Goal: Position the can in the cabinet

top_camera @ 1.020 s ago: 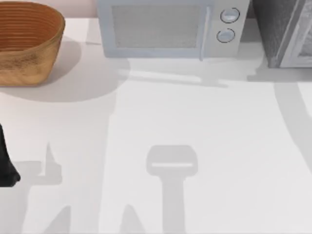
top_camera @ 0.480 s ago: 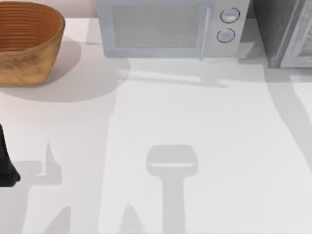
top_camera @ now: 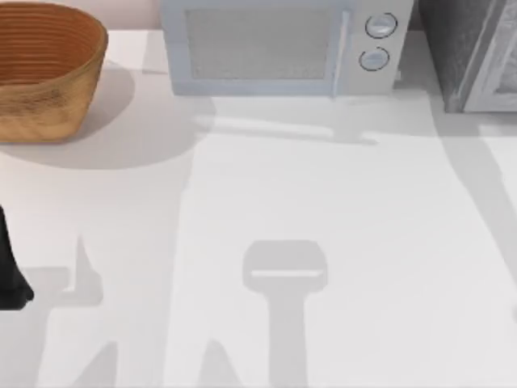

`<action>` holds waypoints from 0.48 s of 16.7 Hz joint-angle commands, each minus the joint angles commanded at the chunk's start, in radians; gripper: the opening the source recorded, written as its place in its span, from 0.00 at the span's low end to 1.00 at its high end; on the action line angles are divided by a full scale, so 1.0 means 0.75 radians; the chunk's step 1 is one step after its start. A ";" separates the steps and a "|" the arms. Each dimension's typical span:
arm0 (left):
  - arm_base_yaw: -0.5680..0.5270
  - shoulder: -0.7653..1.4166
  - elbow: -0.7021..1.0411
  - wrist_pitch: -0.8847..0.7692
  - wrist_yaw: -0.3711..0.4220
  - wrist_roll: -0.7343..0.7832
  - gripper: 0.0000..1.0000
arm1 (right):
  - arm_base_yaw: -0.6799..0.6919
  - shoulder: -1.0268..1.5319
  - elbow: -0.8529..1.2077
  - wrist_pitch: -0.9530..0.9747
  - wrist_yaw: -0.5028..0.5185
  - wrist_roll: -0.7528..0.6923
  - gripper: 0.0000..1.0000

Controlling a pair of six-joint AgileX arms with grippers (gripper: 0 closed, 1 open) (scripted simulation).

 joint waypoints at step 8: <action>0.000 0.000 0.000 0.000 0.000 0.000 1.00 | -0.058 0.566 0.798 -0.196 -0.055 -0.001 0.00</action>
